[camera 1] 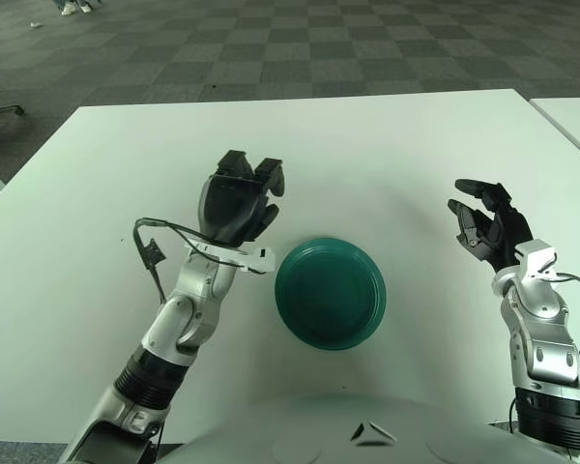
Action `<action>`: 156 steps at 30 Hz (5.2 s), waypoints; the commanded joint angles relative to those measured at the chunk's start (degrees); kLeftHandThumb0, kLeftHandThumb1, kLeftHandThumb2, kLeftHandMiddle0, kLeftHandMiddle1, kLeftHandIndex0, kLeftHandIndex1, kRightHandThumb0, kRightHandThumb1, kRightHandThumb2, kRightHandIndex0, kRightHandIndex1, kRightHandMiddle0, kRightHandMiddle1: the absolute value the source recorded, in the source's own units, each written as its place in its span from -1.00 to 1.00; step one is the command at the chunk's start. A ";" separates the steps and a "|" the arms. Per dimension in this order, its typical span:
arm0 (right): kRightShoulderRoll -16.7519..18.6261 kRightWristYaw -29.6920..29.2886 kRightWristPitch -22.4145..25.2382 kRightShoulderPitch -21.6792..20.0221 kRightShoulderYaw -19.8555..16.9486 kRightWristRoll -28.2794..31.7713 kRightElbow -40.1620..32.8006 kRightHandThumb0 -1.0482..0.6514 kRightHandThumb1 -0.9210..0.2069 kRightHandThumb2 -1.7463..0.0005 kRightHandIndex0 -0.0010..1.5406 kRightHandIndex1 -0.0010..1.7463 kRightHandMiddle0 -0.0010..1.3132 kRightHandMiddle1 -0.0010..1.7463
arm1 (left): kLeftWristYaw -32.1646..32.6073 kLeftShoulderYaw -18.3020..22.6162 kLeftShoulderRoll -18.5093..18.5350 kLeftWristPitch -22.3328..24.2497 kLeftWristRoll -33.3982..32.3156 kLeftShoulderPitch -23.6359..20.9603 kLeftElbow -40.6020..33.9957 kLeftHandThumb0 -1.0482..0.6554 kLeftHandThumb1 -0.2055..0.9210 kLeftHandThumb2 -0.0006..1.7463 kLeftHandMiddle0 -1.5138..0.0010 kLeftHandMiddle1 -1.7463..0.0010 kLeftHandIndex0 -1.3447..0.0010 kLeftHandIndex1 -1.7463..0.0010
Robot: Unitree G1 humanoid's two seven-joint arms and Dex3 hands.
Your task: Put the charger into the plate.
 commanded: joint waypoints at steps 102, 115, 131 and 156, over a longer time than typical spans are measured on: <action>19.25 -0.58 -5.74 10.70 18.87 10.93 -8.18 -0.25 -0.59 0.19 -0.64 -0.22 -1.00 0.03 | -29.12 -9.33 0.44 -15.21 -6.81 8.02 -13.49 -0.99 1.00 0.03 0.92 -0.68 0.99 -0.81; 21.20 -1.12 -1.30 10.91 13.59 25.21 -5.74 -0.37 -0.55 0.28 -0.65 -0.30 -1.00 -0.13 | -35.33 -8.00 0.87 -12.22 -8.72 9.80 -18.97 -1.00 1.00 0.07 0.93 0.80 1.00 0.65; 17.81 3.71 -14.40 11.27 10.39 24.23 1.52 -0.30 -0.40 0.18 -0.61 -0.49 -1.00 -0.11 | -35.01 -5.39 1.01 -11.97 -7.21 7.99 -18.06 -1.00 1.00 0.02 1.00 1.00 1.00 1.00; 11.42 -6.88 -10.74 10.02 15.16 -3.83 -1.06 -0.44 -0.94 0.43 -0.49 -0.79 -1.00 -0.11 | 2.33 21.75 -29.20 -20.90 -56.02 21.74 4.70 -0.57 1.00 -0.30 0.53 0.20 0.68 -0.37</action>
